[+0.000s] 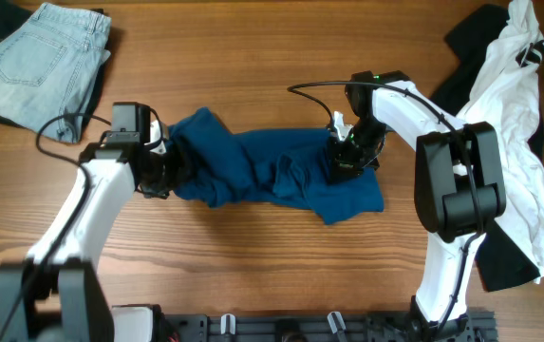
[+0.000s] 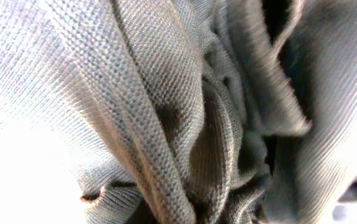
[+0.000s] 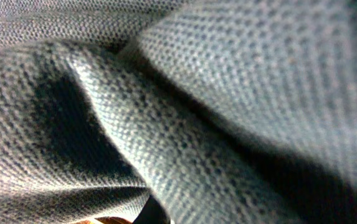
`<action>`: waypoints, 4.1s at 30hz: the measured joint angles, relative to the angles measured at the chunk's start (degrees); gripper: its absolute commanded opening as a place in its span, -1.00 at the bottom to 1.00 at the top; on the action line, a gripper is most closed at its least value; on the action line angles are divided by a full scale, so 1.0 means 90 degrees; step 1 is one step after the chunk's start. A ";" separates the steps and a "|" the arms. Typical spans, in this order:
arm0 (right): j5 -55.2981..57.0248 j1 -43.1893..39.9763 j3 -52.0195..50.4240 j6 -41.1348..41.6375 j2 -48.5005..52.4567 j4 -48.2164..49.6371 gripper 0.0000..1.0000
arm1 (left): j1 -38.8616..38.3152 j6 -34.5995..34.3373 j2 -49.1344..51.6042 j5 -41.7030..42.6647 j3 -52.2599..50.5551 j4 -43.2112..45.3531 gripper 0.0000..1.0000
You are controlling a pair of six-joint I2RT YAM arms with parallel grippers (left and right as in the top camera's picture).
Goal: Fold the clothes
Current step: 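Push both grippers toward center, bunching the teal shirt inward, then carry the left end rightward over the shirt toward the right gripper, then release the shirt with the right gripper and raise it to the upper right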
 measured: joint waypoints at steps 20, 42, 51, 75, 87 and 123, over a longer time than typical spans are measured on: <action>-0.0068 0.0000 0.0000 0.0000 0.0007 0.0017 -0.91 | -0.0002 -0.0002 -0.0806 -0.0172 0.0041 -0.1115 -0.92; -0.0068 0.0000 0.0000 0.0000 0.0007 -0.0002 -0.91 | -0.2261 -0.0265 -0.0806 -0.0529 0.1379 -0.1022 -0.93; -0.0068 0.0000 0.0000 0.0000 0.0012 -0.0012 -0.91 | -0.3502 -0.0636 -0.0597 -0.0549 0.1379 -0.0491 -0.93; -0.0068 0.0000 0.0000 0.0002 0.0022 -0.0036 -0.91 | -0.4787 -0.0894 0.0889 -0.0525 0.1547 0.0488 -0.93; -0.0141 0.0000 0.0000 -0.0012 0.0032 -0.0053 -0.28 | -0.4789 -0.1105 0.1209 -0.0525 0.1559 0.1056 -0.64; 0.1243 -0.0321 0.2909 0.0223 -0.0228 -0.1887 0.72 | -0.4775 -0.1127 0.1413 -0.0619 0.1571 0.1054 -0.93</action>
